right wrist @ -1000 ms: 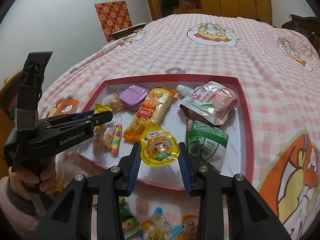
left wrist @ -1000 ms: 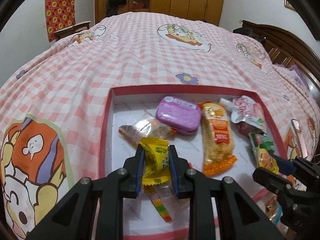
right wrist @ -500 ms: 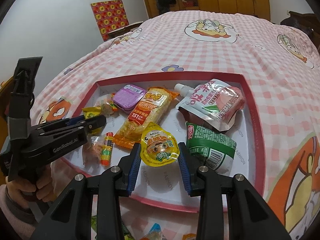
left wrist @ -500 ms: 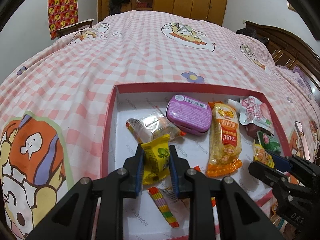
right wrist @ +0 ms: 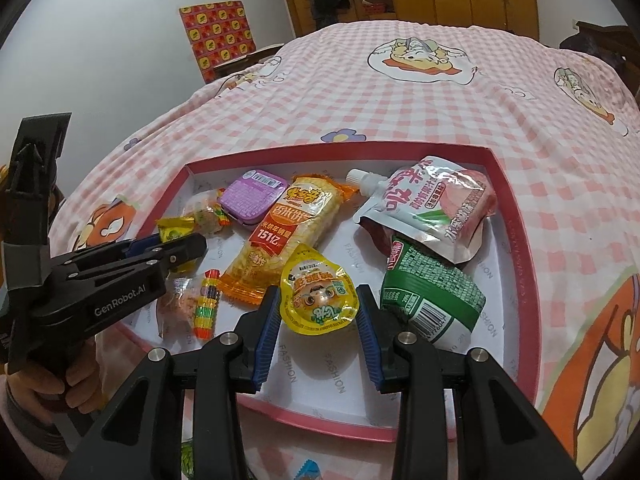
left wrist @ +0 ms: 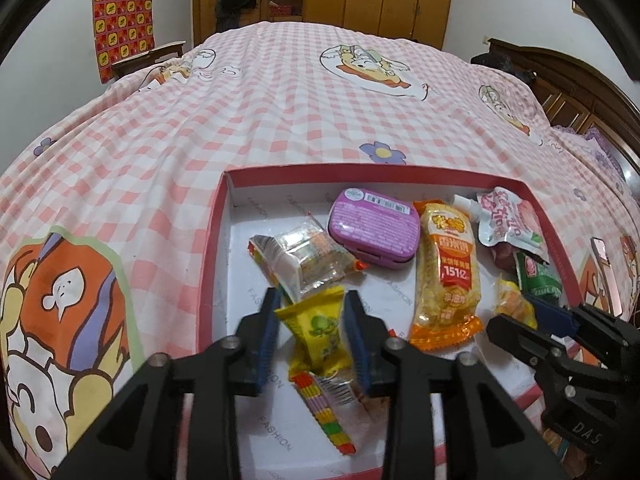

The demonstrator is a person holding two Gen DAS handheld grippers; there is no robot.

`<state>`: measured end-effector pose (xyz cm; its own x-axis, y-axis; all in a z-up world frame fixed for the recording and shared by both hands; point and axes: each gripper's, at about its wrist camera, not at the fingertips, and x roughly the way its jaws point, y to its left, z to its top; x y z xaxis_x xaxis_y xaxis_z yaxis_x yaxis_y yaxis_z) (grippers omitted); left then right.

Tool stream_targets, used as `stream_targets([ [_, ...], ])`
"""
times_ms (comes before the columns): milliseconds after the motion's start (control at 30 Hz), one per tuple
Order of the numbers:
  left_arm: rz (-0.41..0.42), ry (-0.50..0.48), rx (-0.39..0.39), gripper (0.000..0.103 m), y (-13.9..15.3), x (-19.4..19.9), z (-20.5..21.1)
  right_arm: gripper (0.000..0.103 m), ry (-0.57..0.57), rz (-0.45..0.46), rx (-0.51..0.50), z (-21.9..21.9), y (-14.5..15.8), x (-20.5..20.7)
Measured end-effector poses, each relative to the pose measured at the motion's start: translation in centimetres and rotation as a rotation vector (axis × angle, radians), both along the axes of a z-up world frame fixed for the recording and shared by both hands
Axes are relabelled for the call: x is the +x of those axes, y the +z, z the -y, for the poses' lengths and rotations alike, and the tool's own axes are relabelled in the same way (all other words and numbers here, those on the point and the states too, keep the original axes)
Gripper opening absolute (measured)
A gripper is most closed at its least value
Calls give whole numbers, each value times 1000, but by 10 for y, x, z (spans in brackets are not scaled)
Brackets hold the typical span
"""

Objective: Organize snacks
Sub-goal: 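Carry the yellow candy and jelly cup into the box and open both grippers, then withdraw both grippers from the box toward the remaining snacks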

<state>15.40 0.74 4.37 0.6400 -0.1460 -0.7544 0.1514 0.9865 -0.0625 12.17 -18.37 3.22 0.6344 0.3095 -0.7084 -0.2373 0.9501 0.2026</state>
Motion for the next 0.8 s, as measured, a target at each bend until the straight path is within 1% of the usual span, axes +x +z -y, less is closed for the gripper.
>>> stream_targets([
  [33,0,-1,5,45,0,0,1,39,-3,5,-4,0,1,0],
  [67,-2,-1,12,49,0,0,1,42,-3,12,-6,-1,2,-2],
  [100,-3,-1,15,50,1,-1,2,47,-3,19,-6,-1,3,-4],
  [167,-6,-3,15,50,2,-2,2,50,-2,30,-4,-2,6,-6],
  [267,1,-3,6,51,8,-7,0,50,2,36,8,-1,11,-10],
  [400,22,-5,-6,56,19,-17,-3,50,14,43,16,-1,16,-16],
  [567,28,-9,-12,57,30,-37,-8,50,32,52,15,-3,23,-31],
  [800,23,-4,-17,57,37,-66,-20,50,43,52,17,0,29,-56],
])
